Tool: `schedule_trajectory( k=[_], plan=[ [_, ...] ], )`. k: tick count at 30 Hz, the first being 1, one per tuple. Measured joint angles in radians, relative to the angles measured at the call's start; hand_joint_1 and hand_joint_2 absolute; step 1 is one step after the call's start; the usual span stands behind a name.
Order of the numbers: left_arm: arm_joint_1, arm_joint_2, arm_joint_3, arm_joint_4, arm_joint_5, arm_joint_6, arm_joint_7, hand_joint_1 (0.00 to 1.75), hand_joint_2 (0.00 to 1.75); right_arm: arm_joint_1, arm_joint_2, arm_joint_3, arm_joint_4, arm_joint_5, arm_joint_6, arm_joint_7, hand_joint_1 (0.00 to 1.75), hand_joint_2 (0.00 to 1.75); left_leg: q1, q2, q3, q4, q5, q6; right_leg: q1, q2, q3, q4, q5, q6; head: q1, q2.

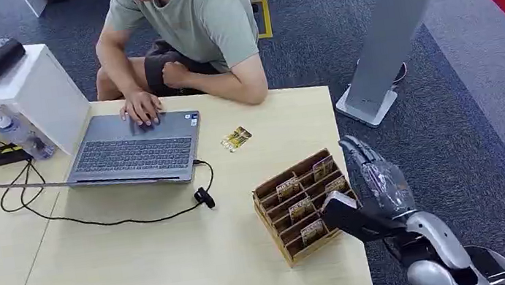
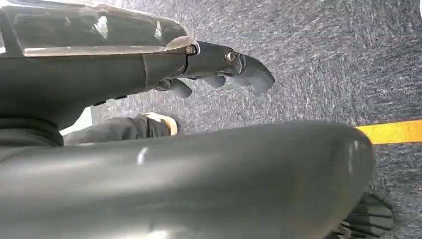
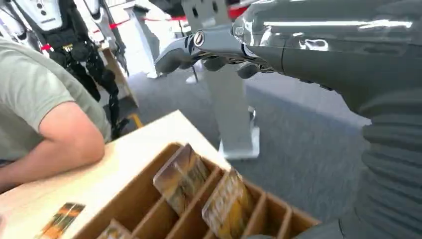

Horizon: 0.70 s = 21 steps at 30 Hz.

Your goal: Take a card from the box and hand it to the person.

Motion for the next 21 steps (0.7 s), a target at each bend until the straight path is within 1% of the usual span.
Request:
schedule_trajectory(
  k=[1, 2, 3, 4, 5, 6, 8, 9, 11, 13, 18, 20, 21],
  plan=[
    [0.000, 0.000, -0.001, 0.000, 0.000, 0.000, 0.003, 0.00, 0.00, -0.022, -0.004, 0.009, -0.002, 0.021, 0.016, 0.017, 0.10, 1.75, 0.000, 0.000, 0.000, 0.000, 0.000, 0.000, 0.000, 0.000, 0.000, 0.000, 0.000, 0.000, 0.000, 0.000],
    [-0.001, 0.000, -0.002, 0.000, 0.000, 0.000, 0.004, 0.00, 0.00, -0.038, -0.006, 0.015, -0.004, 0.032, 0.025, 0.029, 0.14, 1.75, 0.000, 0.000, 0.000, 0.000, 0.000, 0.000, 0.000, 0.000, 0.000, 0.000, 0.000, 0.000, -0.001, 0.000],
    [-0.001, 0.000, -0.003, 0.000, 0.000, 0.000, 0.006, 0.00, 0.00, -0.050, -0.008, 0.019, -0.006, 0.041, 0.033, 0.040, 0.24, 1.75, 0.000, 0.000, 0.000, 0.000, 0.000, 0.000, 0.000, 0.000, 0.000, 0.000, 0.000, 0.000, 0.000, 0.000],
    [-0.001, 0.000, -0.005, 0.000, 0.000, -0.001, 0.008, 0.00, 0.00, -0.058, -0.009, 0.024, -0.007, 0.049, 0.038, 0.048, 0.24, 1.75, 0.000, 0.000, 0.000, 0.000, 0.000, 0.000, 0.000, 0.000, 0.000, 0.000, 0.000, 0.000, 0.000, 0.000],
    [-0.001, 0.000, -0.008, 0.000, 0.000, -0.001, 0.009, 0.00, 0.00, -0.066, -0.010, 0.028, -0.007, 0.054, 0.045, 0.055, 0.38, 1.75, 0.000, 0.000, -0.001, 0.000, 0.000, 0.000, 0.000, 0.000, 0.000, 0.000, 0.000, 0.000, 0.001, 0.000],
    [-0.001, 0.000, -0.011, 0.000, 0.000, -0.001, 0.013, 0.00, 0.00, -0.073, -0.013, 0.034, -0.007, 0.059, 0.049, 0.061, 0.58, 1.75, 0.000, 0.000, -0.001, 0.000, 0.000, 0.000, 0.000, 0.000, 0.000, 0.000, 0.000, 0.000, 0.000, 0.000],
    [-0.001, 0.000, -0.016, 0.000, 0.000, -0.001, 0.016, 0.00, 0.00, -0.094, -0.018, 0.046, -0.007, 0.068, 0.058, 0.069, 0.59, 1.75, 0.000, 0.000, -0.001, 0.000, 0.000, 0.000, 0.000, 0.000, 0.000, 0.000, 0.000, 0.000, 0.000, 0.000],
    [-0.001, 0.000, -0.016, 0.000, 0.000, -0.001, 0.017, 0.00, 0.00, -0.105, -0.019, 0.051, -0.007, 0.071, 0.061, 0.072, 0.80, 1.75, 0.000, 0.000, -0.001, 0.000, 0.000, 0.000, 0.000, 0.000, 0.000, 0.000, 0.000, 0.000, 0.000, 0.000],
    [-0.002, 0.000, -0.016, 0.000, 0.000, 0.000, 0.017, 0.00, 0.00, -0.118, -0.024, 0.063, -0.007, 0.079, 0.068, 0.081, 0.82, 1.75, 0.000, 0.000, -0.001, 0.000, 0.000, 0.000, 0.000, -0.001, 0.000, 0.000, 0.000, 0.000, 0.000, 0.000],
    [-0.001, 0.000, -0.017, 0.000, 0.000, 0.000, 0.017, 0.00, 0.00, -0.127, -0.027, 0.073, -0.006, 0.080, 0.072, 0.088, 0.79, 1.75, 0.000, -0.001, -0.001, 0.000, 0.000, 0.000, 0.000, -0.001, 0.000, 0.000, 0.000, 0.000, 0.000, 0.000],
    [-0.002, 0.000, -0.024, 0.000, 0.000, 0.001, 0.014, 0.00, 0.00, -0.145, -0.039, 0.098, -0.006, 0.082, 0.074, 0.105, 0.84, 1.75, 0.000, -0.001, -0.001, 0.000, 0.000, 0.000, 0.000, -0.001, 0.000, 0.000, 0.000, 0.000, 0.000, 0.000],
    [-0.002, 0.000, -0.024, 0.000, 0.002, 0.002, 0.014, 0.00, 0.00, -0.146, -0.042, 0.105, -0.006, 0.082, 0.074, 0.107, 0.68, 1.75, 0.000, -0.001, -0.001, 0.000, 0.000, 0.000, 0.000, -0.001, 0.000, 0.000, 0.000, 0.000, 0.000, 0.000],
    [-0.002, 0.000, -0.024, 0.000, 0.002, 0.002, 0.014, 0.00, 0.00, -0.146, -0.043, 0.109, -0.006, 0.082, 0.075, 0.109, 0.63, 1.75, 0.000, -0.001, -0.001, 0.000, 0.000, 0.000, 0.000, -0.001, 0.000, 0.000, 0.000, 0.000, 0.000, 0.000]
  ],
)
